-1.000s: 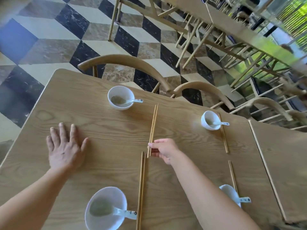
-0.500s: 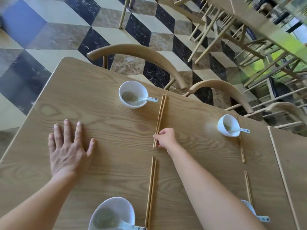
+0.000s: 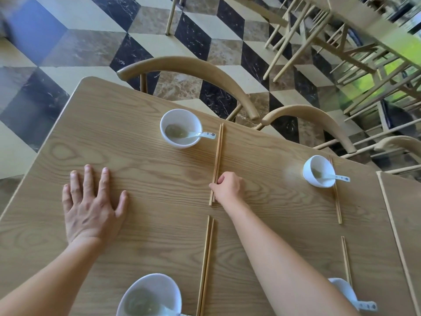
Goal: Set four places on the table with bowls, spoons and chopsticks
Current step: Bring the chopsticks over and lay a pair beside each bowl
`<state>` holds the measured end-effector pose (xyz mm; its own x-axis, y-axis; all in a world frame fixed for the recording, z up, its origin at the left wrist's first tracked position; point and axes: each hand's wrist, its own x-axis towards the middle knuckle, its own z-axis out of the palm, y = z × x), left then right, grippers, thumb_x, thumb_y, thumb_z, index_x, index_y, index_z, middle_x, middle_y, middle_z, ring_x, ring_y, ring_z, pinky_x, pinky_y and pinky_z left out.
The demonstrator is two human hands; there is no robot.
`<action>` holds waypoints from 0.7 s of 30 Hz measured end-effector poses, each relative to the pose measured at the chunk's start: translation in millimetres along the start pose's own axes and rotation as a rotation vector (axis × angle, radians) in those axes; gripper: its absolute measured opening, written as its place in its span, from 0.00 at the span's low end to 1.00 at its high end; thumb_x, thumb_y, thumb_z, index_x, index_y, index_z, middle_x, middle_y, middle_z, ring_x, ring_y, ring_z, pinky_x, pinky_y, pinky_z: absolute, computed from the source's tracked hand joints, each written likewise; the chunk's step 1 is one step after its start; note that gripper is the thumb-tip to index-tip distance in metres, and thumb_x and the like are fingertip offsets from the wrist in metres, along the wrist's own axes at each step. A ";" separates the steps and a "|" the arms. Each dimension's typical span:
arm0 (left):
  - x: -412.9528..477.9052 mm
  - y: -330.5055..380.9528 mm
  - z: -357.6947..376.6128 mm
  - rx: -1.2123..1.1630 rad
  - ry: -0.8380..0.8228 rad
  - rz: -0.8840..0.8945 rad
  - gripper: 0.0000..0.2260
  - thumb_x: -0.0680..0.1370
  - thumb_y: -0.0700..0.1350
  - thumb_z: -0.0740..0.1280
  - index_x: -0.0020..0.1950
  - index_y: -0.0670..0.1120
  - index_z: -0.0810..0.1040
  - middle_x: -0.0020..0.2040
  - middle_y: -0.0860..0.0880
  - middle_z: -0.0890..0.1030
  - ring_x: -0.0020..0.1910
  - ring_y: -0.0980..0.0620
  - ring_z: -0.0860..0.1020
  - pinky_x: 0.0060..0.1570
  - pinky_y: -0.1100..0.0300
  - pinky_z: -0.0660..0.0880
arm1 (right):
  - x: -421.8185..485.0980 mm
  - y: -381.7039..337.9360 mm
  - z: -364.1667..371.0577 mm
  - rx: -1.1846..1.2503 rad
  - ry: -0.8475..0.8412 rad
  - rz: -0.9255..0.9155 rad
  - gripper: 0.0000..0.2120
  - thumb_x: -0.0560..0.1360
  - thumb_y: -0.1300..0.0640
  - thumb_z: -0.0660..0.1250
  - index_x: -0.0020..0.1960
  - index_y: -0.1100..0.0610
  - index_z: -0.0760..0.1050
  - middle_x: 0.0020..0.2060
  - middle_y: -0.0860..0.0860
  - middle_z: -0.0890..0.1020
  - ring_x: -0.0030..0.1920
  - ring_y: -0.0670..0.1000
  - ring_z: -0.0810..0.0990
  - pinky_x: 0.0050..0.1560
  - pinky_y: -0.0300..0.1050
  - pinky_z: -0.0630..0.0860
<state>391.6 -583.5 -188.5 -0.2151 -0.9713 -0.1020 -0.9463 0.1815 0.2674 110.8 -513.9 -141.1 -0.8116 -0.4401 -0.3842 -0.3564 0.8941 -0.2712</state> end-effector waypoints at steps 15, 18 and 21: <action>1.3 -0.3 2.5 -0.004 0.030 -0.006 0.35 0.75 0.65 0.53 0.79 0.49 0.63 0.81 0.41 0.58 0.80 0.39 0.51 0.77 0.46 0.44 | 4.7 5.9 -0.8 0.028 0.021 -0.040 0.10 0.71 0.51 0.74 0.37 0.54 0.77 0.35 0.51 0.80 0.39 0.53 0.77 0.38 0.39 0.67; 1.2 -0.1 2.2 0.001 0.034 -0.004 0.35 0.75 0.65 0.53 0.79 0.49 0.63 0.81 0.41 0.58 0.80 0.39 0.50 0.77 0.48 0.43 | 7.1 4.7 -1.4 -0.003 0.021 -0.059 0.09 0.71 0.50 0.73 0.39 0.56 0.79 0.38 0.54 0.83 0.43 0.56 0.79 0.42 0.41 0.72; 1.0 0.3 1.4 -0.001 0.029 -0.004 0.35 0.75 0.65 0.53 0.79 0.49 0.63 0.81 0.41 0.58 0.80 0.39 0.50 0.77 0.48 0.42 | 8.2 3.5 -1.5 -0.009 0.018 -0.064 0.09 0.71 0.50 0.73 0.40 0.56 0.79 0.40 0.54 0.84 0.45 0.56 0.80 0.44 0.42 0.73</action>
<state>390.7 -584.2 -189.8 -0.2047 -0.9759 -0.0754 -0.9469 0.1779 0.2679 102.2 -514.3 -143.9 -0.7951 -0.4946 -0.3508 -0.4115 0.8650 -0.2869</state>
